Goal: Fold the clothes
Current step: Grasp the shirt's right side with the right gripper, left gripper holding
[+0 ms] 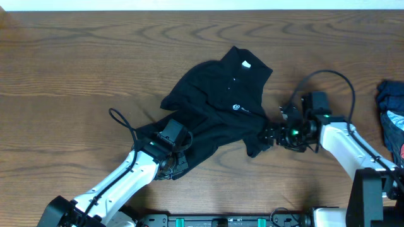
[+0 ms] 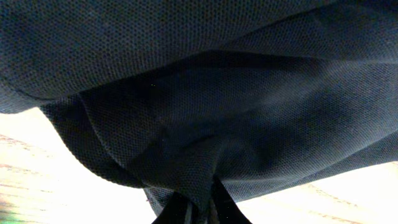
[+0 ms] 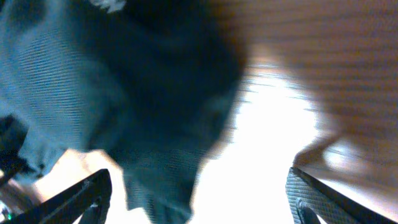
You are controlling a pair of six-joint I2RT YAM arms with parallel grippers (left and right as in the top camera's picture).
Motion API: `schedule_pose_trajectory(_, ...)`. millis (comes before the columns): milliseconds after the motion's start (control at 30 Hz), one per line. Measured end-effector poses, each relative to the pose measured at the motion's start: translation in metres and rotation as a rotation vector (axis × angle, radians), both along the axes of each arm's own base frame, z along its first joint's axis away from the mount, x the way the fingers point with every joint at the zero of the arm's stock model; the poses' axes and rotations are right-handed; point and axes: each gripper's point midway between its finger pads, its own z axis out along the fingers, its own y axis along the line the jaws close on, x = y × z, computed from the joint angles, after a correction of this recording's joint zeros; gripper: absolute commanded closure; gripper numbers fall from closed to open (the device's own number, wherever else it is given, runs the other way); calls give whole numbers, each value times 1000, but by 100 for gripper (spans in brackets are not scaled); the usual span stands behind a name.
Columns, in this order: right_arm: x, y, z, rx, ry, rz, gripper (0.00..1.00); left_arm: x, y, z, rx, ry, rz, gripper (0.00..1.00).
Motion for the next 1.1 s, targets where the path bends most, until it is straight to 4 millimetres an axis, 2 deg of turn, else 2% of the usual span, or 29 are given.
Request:
schedule_pose_trajectory(33, 1, -6, -1, 0, 4, -23, 13, 0, 0, 0, 0, 0, 0, 91)
schedule_pose_trajectory(167, 5, -18, -1, -1, -2, -72, 23, 0, 0, 0, 0, 0, 0, 91)
schedule_pose_trajectory(233, 8, -17, 0, 9, -13, -76, 19, 0, 0, 0, 0, 0, 0, 91)
schedule_pose_trajectory(333, 12, -14, 2, 25, -31, -72, 19, 0, 0, 0, 1, 0, 0, 91)
schedule_pose_trajectory(500, 9, 0, 3, 39, -33, -28, 42, 0, 0, 0, 1, 0, 0, 91)
schedule_pose_trajectory(733, -3, 19, -6, 54, -17, 9, 44, 0, 1, 0, 4, -2, 1, 91)
schedule_pose_trajectory(767, -4, 20, -8, 55, -17, 7, 48, 0, 1, 0, 4, -2, 1, 91)
schedule_pose_trajectory(800, -6, 21, -11, 57, -14, 2, 64, 0, 1, 0, 4, -2, 1, 91)
schedule_pose_trajectory(833, -7, 22, -12, 65, -16, -1, 94, 0, 1, 0, 4, -2, 1, 91)
schedule_pose_trajectory(867, -6, 22, -13, 65, -19, -6, 99, 0, 1, 0, 4, -2, 1, 91)
schedule_pose_trajectory(1000, -10, 23, -21, 70, -20, -29, 99, 0, 1, 0, 4, -2, 1, 91)
schedule_pose_trajectory(1100, -4, 23, -20, 74, -42, -41, 99, 0, 1, 0, 4, -1, 1, 94)
